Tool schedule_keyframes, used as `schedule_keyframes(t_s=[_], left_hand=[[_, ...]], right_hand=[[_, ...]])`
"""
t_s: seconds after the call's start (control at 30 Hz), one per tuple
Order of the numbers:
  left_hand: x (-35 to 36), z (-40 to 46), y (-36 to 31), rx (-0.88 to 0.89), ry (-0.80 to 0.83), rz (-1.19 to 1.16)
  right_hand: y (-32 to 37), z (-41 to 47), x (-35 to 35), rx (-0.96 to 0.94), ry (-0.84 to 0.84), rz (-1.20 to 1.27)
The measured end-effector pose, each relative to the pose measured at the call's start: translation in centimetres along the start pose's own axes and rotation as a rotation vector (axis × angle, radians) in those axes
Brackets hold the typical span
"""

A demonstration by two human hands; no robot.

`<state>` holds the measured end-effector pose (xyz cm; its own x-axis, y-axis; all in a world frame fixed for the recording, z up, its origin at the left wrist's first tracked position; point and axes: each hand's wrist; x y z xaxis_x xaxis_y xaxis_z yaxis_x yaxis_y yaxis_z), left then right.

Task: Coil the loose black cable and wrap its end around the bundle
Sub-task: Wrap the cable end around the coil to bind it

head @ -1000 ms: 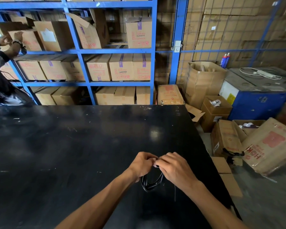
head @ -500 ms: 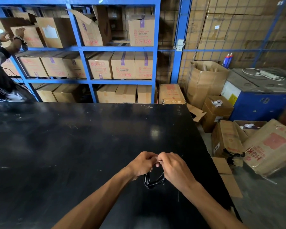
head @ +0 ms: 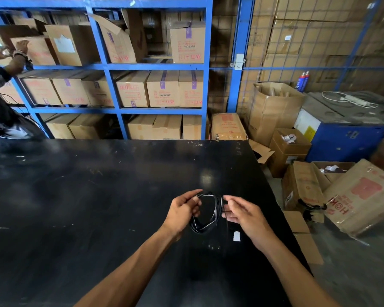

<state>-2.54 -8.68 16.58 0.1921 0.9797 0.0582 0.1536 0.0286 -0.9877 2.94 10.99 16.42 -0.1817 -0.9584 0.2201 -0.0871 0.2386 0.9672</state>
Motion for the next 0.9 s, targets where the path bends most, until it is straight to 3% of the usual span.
schedule_keyframes(t_s=[0.13,0.23,0.37,0.47,0.63,0.7,0.8,0.9], left_hand=[[1.3,0.1,-0.2,-0.01,-0.099,-0.202],[1.9,0.1,-0.7,-0.033,-0.142,-0.322],[2.5,-0.3,-1.3,-0.04,-0.192,-0.464],[2.7,-0.1,-1.1,-0.116,-0.136,-0.538],[0.9,-0.6,-0.7,-0.185,0.007,0.183],[0.2,-0.3,-1.0,-0.132,-0.017,0.257],[0.1,-0.4,-1.8,-0.012,0.156,0.316],[0.8,-0.7,-1.7,0.038,0.176,0.292]], right_hand=[[-0.4,-0.3,2.2,-0.08,-0.104,0.113],[-0.1,-0.2,3.2,-0.163,-0.144,0.011],[0.6,-0.6,4.1,-0.154,-0.073,0.065],[-0.1,-0.6,4.4,-0.218,-0.1,-0.05],[0.1,0.1,3.2,-0.272,-0.175,-0.266],[0.5,0.0,2.7,-0.324,-0.132,-0.352],[0.7,-0.1,2.7,-0.402,-0.035,-0.417],[0.9,-0.1,2.9,-0.435,-0.096,-0.326]])
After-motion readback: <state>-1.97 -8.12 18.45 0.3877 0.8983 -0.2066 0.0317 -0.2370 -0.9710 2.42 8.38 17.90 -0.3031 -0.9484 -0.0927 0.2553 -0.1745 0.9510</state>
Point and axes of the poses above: each hand's wrist, its own z-axis towards the middle knuckle, its own x-axis out of the palm, y = z × x, and after that the axes turned 15 degrees about z, right-handed
